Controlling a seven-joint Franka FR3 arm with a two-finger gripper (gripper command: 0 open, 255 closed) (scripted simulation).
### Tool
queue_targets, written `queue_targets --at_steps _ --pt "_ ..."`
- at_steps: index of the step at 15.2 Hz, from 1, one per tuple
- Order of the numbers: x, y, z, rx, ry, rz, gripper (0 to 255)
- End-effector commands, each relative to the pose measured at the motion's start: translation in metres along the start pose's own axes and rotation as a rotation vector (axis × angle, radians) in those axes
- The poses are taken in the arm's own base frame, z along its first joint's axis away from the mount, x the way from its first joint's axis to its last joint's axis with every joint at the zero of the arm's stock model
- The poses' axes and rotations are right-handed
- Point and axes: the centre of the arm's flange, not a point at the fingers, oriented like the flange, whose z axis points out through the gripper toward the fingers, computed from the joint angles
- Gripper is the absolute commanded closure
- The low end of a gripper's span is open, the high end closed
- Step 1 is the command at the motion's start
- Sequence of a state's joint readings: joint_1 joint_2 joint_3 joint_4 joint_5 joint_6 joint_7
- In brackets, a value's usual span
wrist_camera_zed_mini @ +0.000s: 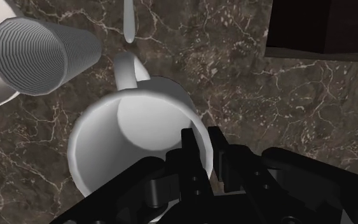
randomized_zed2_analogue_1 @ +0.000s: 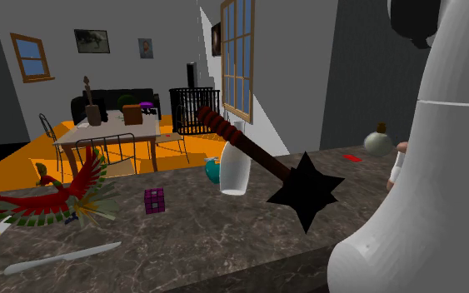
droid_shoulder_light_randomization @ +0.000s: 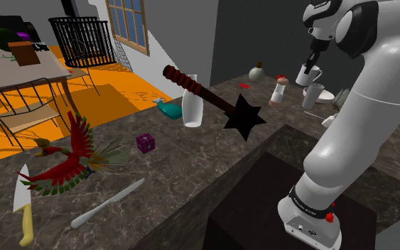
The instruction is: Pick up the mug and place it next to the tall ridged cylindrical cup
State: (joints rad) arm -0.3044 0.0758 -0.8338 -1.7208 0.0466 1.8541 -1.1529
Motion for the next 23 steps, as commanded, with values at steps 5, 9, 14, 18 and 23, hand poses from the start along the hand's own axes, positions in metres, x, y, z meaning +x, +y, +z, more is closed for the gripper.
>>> queue_targets --at_steps 5,9,14,18,23 --pt "-0.001 -0.003 0.032 -0.001 0.0 0.0 255" --pt "-0.001 -0.005 0.053 -0.001 0.0 0.0 255" --pt "-0.002 -0.007 0.08 -0.001 0.0 0.0 255" --pt "-0.002 -0.009 0.101 -0.001 0.0 0.0 255" --pt "-0.003 -0.011 0.127 -0.001 0.0 0.0 255"
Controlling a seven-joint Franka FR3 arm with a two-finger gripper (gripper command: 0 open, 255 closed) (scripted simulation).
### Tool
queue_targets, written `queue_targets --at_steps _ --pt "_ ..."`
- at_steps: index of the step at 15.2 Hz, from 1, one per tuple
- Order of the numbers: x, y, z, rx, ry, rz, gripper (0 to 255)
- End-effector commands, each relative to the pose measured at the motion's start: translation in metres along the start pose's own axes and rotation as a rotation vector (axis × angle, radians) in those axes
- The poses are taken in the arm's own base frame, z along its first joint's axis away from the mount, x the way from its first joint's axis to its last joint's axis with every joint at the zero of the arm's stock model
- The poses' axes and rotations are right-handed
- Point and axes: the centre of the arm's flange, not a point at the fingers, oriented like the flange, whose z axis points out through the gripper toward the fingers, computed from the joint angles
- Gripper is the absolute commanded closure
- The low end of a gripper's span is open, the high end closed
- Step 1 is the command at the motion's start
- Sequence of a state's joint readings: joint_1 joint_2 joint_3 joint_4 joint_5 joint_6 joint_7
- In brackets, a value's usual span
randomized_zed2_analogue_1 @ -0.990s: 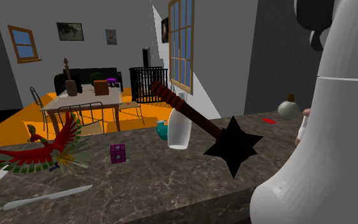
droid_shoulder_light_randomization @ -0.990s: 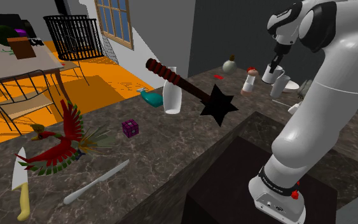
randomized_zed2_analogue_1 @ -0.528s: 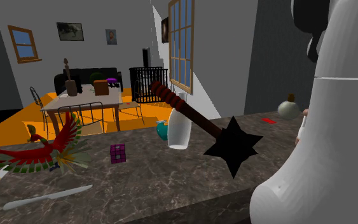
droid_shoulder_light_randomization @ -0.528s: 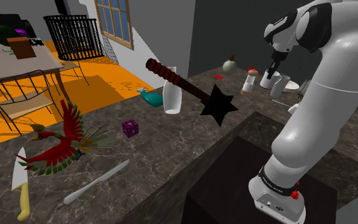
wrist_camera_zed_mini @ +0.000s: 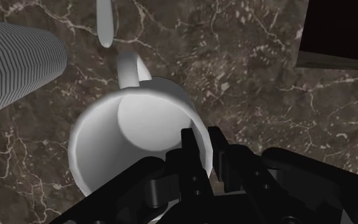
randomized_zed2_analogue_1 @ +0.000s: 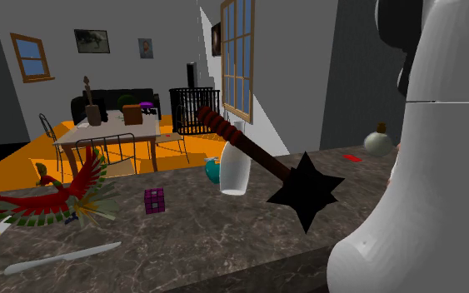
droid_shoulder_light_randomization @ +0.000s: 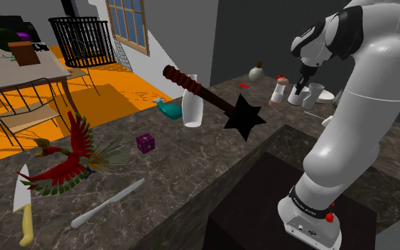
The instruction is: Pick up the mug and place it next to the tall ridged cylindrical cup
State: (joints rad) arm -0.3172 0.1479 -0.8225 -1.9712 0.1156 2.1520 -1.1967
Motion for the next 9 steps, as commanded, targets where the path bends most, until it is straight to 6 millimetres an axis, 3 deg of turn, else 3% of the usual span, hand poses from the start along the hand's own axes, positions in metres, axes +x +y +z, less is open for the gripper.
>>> queue_targets --at_steps 1,9 --pt "0.0 0.0 0.011 -0.001 0.0 0.0 255" --pt "-0.001 -0.003 0.05 -0.001 0.0 0.0 255"
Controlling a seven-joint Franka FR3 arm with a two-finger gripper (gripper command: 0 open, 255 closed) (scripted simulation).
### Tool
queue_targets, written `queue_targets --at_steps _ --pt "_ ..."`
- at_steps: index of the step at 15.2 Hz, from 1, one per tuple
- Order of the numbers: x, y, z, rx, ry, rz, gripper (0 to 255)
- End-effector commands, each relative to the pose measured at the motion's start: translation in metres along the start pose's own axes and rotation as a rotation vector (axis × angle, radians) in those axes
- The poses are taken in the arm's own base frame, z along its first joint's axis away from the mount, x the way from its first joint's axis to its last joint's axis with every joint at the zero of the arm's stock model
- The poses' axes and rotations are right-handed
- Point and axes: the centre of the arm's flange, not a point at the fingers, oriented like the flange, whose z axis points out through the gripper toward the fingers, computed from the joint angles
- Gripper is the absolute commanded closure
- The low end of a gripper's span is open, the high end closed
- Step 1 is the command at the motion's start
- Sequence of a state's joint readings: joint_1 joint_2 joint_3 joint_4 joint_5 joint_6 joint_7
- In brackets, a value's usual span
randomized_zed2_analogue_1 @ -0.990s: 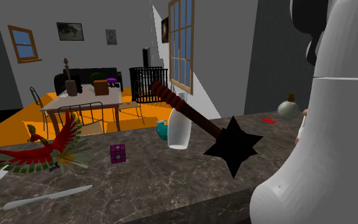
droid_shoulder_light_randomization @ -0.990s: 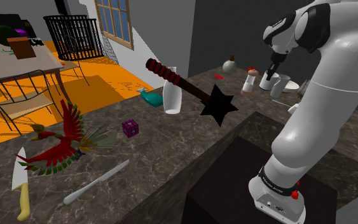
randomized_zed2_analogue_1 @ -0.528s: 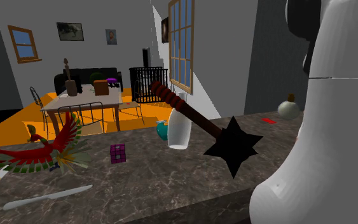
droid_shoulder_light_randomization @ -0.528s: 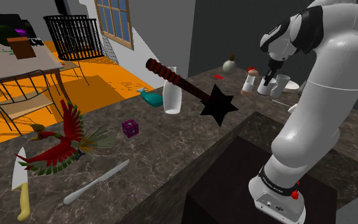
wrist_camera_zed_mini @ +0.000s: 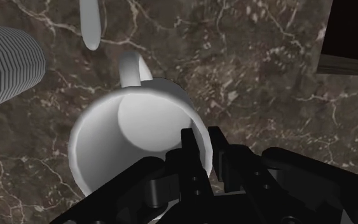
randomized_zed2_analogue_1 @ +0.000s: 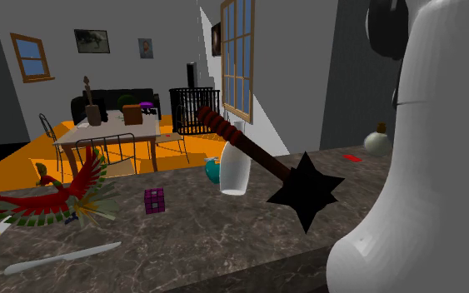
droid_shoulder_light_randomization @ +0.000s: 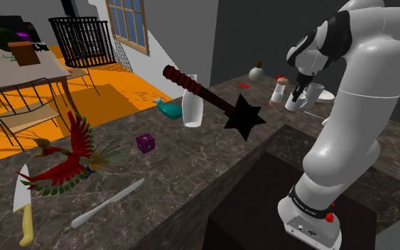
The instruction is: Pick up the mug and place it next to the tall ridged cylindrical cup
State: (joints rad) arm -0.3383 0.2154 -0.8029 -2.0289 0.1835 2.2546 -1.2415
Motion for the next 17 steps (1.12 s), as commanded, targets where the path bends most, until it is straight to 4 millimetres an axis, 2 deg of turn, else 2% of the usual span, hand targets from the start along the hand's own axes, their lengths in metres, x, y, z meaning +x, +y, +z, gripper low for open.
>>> queue_targets --at_steps 1,7,8,13,17 --pt "-0.001 0.0 0.004 -0.001 0.0 0.0 255" --pt "-0.001 0.0 0.004 -0.001 0.0 0.0 255" --pt "-0.001 0.0 0.004 -0.001 0.0 0.0 0" --pt "-0.001 0.0 0.004 -0.001 0.0 0.0 0" --pt "-0.001 0.0 -0.046 -0.001 0.0 0.0 0"
